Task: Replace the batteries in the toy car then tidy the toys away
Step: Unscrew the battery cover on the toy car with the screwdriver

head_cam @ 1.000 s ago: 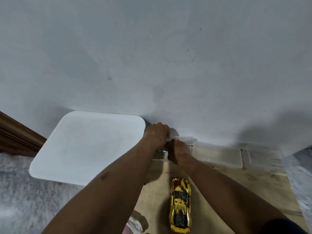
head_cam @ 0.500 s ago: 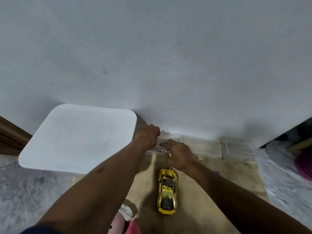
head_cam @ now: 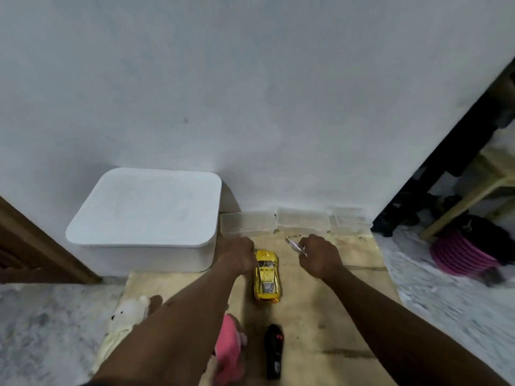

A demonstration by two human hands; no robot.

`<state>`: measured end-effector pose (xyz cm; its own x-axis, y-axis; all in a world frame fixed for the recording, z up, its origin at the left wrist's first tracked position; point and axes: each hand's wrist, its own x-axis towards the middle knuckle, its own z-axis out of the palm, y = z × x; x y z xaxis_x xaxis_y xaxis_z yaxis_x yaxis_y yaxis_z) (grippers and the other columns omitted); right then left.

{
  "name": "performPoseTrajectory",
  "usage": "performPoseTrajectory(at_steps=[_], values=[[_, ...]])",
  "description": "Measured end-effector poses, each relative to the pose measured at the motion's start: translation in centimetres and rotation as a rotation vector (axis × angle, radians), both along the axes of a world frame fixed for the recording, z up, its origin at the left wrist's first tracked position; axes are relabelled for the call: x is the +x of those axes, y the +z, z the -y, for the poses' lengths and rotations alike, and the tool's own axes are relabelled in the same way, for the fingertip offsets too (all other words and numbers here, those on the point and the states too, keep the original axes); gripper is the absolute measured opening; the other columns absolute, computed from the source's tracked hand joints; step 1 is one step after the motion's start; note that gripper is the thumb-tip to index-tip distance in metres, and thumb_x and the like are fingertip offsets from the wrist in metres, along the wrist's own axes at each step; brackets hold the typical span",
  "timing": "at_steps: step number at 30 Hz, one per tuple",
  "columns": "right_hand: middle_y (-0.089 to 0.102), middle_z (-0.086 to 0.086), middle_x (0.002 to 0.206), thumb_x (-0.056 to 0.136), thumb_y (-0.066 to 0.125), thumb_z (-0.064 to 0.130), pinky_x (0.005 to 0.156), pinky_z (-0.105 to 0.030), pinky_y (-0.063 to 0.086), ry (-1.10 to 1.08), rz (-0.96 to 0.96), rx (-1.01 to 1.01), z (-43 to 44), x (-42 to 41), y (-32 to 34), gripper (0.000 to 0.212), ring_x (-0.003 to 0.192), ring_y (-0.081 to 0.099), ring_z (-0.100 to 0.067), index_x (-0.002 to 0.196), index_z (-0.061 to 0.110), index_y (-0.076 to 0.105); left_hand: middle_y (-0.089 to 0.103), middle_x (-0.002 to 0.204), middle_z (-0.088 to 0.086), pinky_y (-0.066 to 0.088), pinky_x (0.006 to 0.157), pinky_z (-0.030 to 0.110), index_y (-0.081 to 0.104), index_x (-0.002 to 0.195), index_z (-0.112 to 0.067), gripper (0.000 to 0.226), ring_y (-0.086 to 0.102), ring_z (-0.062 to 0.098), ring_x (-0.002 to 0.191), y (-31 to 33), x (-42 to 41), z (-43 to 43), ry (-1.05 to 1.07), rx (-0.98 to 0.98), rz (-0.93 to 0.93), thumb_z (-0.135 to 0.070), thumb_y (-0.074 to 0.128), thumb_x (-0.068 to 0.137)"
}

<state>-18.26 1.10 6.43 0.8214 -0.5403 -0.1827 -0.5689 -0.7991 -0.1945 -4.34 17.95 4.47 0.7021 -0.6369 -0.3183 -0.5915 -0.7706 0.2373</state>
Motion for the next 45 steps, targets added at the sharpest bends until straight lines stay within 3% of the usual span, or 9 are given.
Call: performPoseTrajectory(at_steps=[4, 9, 15, 23, 29, 33, 36, 40, 45], values=[[0.064, -0.003, 0.109, 0.085, 0.060, 0.024, 0.074, -0.027, 0.043, -0.074, 0.023, 0.080, -1.5, -2.1, 0.4, 0.024, 0.096, 0.062, -0.024, 0.108, 0.021, 0.067, 0.066, 0.117, 0.006, 0.045, 0.090, 0.030, 0.067, 0.114, -0.013, 0.032, 0.062, 0.026, 0.110, -0.6, -2.8, -0.7, 0.106, -0.082, -0.213, -0.027, 0.061, 0.086], [0.066, -0.003, 0.105, 0.084, 0.062, 0.021, 0.070, -0.025, 0.039, -0.078, 0.065, 0.134, -1.6, -3.5, -0.2, 0.022, 0.096, 0.062, -0.022, 0.104, 0.017, 0.069, 0.062, 0.126, 0.002, 0.053, 0.090, 0.036, 0.060, 0.126, -0.023, 0.066, 0.060, 0.025, 0.113, -1.9, -5.1, -0.2, 0.140, -0.107, -0.290, -0.037, 0.068, 0.063], [0.069, -0.001, 0.099, 0.080, 0.061, 0.022, 0.072, -0.028, 0.047, -0.059, 0.104, 0.160, 0.8, -3.7, -1.4, 0.018, 0.090, 0.064, -0.023, 0.096, 0.021, 0.070, 0.045, 0.138, 0.012, 0.048, 0.096, 0.038, 0.037, 0.143, -0.019, 0.065, 0.052, 0.032, 0.123, -4.4, -6.3, 2.0, 0.196, -0.066, -0.249, -0.044, 0.060, 0.088], [0.068, 0.001, 0.101, 0.082, 0.063, 0.023, 0.069, -0.023, 0.038, -0.025, 0.156, 0.184, 3.0, -3.1, -2.8, 0.024, 0.081, 0.056, -0.016, 0.105, 0.022, 0.071, 0.038, 0.138, 0.013, 0.048, 0.094, 0.039, 0.009, 0.153, -0.022, 0.098, 0.052, 0.032, 0.123, -6.9, -7.8, 4.5, 0.333, -0.007, -0.234, -0.057, 0.066, 0.081], [0.070, 0.003, 0.094, 0.078, 0.065, 0.023, 0.073, -0.027, 0.048, -0.068, 0.170, 0.285, 3.3, -3.3, -1.4, 0.021, 0.088, 0.064, -0.020, 0.098, 0.025, 0.073, 0.056, 0.116, 0.012, 0.056, 0.081, 0.039, 0.026, 0.140, -0.035, 0.075, 0.061, 0.033, 0.103, -3.4, -6.0, 3.9, 0.412, -0.239, -0.602, -0.027, 0.069, 0.079], [0.060, 0.011, 0.071, 0.075, 0.070, 0.018, 0.066, -0.026, 0.046, -0.110, 0.258, 0.381, 3.2, -3.1, 0.8, 0.015, 0.072, 0.060, -0.015, 0.087, 0.025, 0.074, 0.047, 0.145, 0.012, 0.050, 0.090, 0.040, 0.018, 0.150, -0.049, 0.075, 0.053, 0.037, 0.124, -0.1, -5.3, 2.8, 0.428, -0.528, -0.950, -0.016, 0.057, 0.096], [0.060, 0.008, 0.063, 0.073, 0.073, 0.010, 0.065, -0.025, 0.047, -0.139, 0.349, 0.448, 3.4, -2.7, 2.5, 0.017, 0.065, 0.059, -0.011, 0.081, 0.025, 0.072, 0.058, 0.112, 0.008, 0.050, 0.080, 0.039, 0.027, 0.145, -0.055, 0.059, 0.057, 0.026, 0.090, 2.4, -5.4, 2.5, 0.463, -0.654, -1.106, -0.016, 0.042, 0.104], [0.061, 0.009, 0.062, 0.074, 0.076, 0.009, 0.059, -0.013, 0.042, -0.149, 0.402, 0.471, 3.7, -2.2, 4.0, 0.018, 0.062, 0.058, -0.002, 0.085, 0.023, 0.072, 0.071, 0.115, 0.011, 0.047, 0.102, 0.051, 0.054, 0.132, -0.047, 0.043, 0.064, 0.034, 0.109, 3.7, -4.8, 2.7, 0.498, -0.759, -1.223, -0.019, 0.033, 0.107], [0.061, 0.006, 0.062, 0.075, 0.076, 0.007, 0.056, -0.008, 0.040, -0.178, 0.469, 0.490, 3.8, -1.2, 5.0, 0.017, 0.060, 0.054, -0.002, 0.087, 0.018, 0.074, 0.071, 0.113, 0.018, 0.048, 0.099, 0.058, 0.058, 0.123, -0.028, 0.026, 0.065, 0.039, 0.111, 5.1, -4.7, 3.8, 0.524, -0.839, -1.214, -0.030, 0.042, 0.103]])
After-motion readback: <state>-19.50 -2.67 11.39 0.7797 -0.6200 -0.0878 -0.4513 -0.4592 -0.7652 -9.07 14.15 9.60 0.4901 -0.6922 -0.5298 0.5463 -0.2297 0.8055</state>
